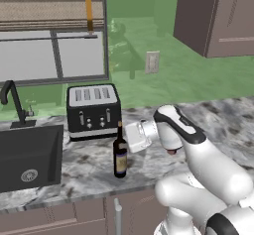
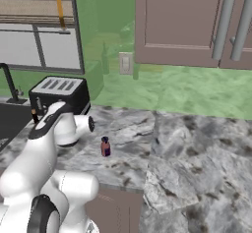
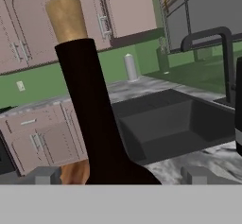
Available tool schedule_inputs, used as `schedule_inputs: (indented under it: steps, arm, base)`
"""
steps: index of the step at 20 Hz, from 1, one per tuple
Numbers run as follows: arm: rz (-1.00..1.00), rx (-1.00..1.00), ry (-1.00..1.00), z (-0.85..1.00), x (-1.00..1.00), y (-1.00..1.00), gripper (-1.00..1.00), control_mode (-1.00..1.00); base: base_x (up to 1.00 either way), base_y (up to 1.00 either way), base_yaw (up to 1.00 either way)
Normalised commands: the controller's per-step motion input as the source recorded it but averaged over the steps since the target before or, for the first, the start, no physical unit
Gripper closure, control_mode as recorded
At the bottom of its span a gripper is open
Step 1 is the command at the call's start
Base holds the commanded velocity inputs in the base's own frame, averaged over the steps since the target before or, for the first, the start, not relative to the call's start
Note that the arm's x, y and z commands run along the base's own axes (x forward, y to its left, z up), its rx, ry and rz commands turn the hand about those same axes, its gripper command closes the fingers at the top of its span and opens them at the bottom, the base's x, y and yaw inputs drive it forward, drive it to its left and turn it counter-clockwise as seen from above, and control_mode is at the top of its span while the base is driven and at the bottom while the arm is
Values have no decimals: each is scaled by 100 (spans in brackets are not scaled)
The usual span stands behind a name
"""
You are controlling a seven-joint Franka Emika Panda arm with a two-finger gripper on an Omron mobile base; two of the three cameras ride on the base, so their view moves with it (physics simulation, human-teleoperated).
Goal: There is a wine glass and glass cup on the dining counter. Place the wine bottle next to the wine glass and the juice bottle next to the glass cup.
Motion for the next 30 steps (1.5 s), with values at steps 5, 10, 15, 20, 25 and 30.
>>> schedule_inputs:
  steps: [5,10,15,20,25,30]
  arm:
    - [0,0,0,-3,0,14,-100,-100]
    - [0,0,0,-7,0,15,-100,-100]
    - [0,0,0,-15,0,6,-100,-100]
    - [0,0,0,-10,-7,0,100,-100]
    - [0,0,-1,-1,-14,0,100,-100]
    - [0,1,-9,28,-28,0,100,-100]
  base:
    - [0,0,0]
    - [0,0,0]
    - [0,0,0]
    - [0,0,0]
    - [0,0,0]
    - [0,0,0]
